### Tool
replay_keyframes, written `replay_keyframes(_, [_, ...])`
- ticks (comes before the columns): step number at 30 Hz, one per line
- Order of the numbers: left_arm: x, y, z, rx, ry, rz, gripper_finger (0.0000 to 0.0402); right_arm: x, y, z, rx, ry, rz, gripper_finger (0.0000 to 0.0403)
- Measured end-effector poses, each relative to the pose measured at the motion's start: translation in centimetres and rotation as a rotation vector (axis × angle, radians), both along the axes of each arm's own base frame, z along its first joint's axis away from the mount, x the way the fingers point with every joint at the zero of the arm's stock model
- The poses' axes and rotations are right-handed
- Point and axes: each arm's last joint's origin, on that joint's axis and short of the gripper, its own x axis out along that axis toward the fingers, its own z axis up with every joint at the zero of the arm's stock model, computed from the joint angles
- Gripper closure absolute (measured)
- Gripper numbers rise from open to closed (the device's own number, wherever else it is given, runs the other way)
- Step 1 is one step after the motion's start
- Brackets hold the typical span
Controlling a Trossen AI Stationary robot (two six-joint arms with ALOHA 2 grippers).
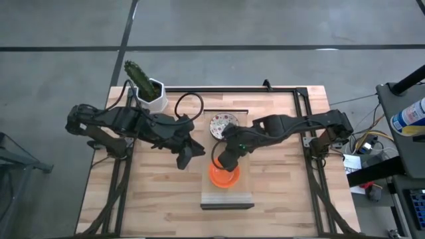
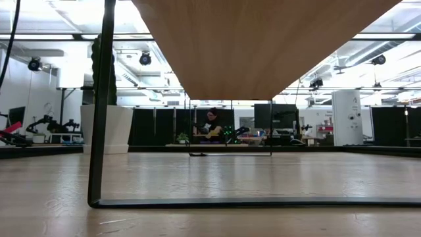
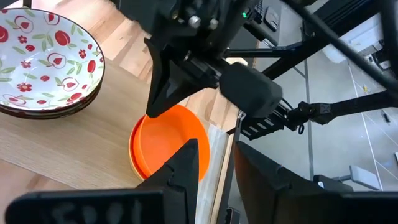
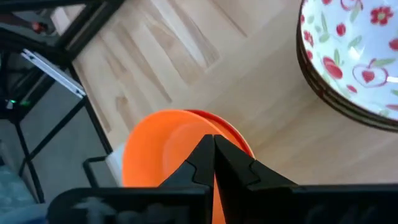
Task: Pick & Place Mini bowls
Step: Stack the orange bowl on top of the red bowl on the shelf
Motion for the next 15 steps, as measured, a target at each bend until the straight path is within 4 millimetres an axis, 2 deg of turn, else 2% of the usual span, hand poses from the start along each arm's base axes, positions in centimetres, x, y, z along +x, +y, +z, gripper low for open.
replay_keyframes(7, [0.0,0.0,0.0,0.002,0.000,-0.001,0.0307,0.0,0.0,-1.4,0.017,0.051,-0.005,0.0395])
replay_keyframes(15, [0.0,0.0,0.0,0.002,0.000,-0.001,0.0307,0.0,0.0,-1.8,0.015,0.062,-0.005,0.0394])
